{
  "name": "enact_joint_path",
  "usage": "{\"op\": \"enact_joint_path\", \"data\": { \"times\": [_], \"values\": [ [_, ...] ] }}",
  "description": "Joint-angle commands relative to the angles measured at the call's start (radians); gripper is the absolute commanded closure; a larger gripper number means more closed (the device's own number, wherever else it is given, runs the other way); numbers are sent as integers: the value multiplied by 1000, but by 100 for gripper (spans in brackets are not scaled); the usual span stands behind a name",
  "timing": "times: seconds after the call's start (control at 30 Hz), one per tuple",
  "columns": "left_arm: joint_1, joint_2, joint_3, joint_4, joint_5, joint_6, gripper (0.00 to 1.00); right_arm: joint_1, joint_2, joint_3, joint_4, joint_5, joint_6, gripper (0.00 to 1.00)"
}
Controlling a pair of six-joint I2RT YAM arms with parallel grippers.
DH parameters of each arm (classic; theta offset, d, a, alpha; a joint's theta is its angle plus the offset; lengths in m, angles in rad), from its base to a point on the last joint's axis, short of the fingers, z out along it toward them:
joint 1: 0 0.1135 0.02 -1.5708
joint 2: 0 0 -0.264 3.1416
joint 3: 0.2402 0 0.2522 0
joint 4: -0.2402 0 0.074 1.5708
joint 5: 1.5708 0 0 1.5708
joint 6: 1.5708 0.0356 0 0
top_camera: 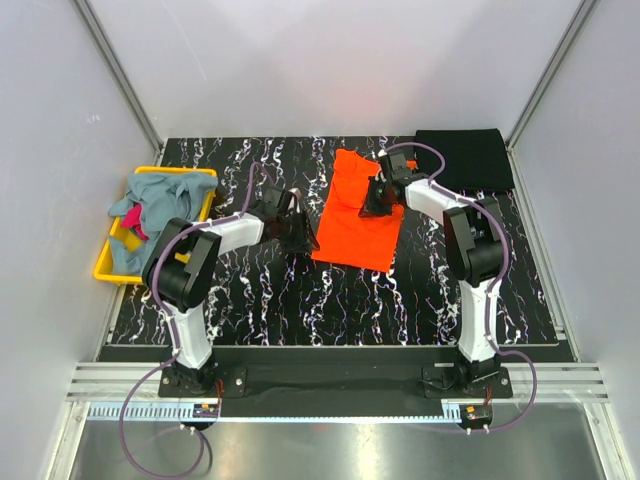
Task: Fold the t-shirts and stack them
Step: Fold the tshirt
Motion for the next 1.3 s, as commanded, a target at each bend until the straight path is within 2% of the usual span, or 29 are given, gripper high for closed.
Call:
{"op": "enact_joint_path", "data": {
  "times": [0.0, 0.07, 0.17, 0.37, 0.67, 0.83, 1.0, 1.27],
  "values": [
    [-3, 22, 1, 28, -26, 21, 58, 7, 25, 79, 27, 60, 5, 95],
    [-6, 23, 1, 26, -26, 24, 62, 5, 49, 96, 24, 74, 4, 95],
    [-12, 28, 1, 26, -34, 27, 72, 2, 77, 124, 18, 97, 2, 96],
    [-20, 45, 1, 22, -40, 26, 100, -10, 80, 141, 20, 110, 10, 96],
    [-40, 46, 14, 0, -68, 20, 100, -22, 45, 132, 4, 77, 10, 94],
    [-58, 43, 15, -9, -82, 15, 100, -19, 11, 139, -19, -24, 56, 94],
    [-71, 39, 14, -9, -103, 10, 100, -18, -21, 132, -33, -41, 51, 94],
    [-78, 37, 17, -15, -105, 7, 100, -19, 17, 170, -49, -37, 54, 94]
  ]
}}
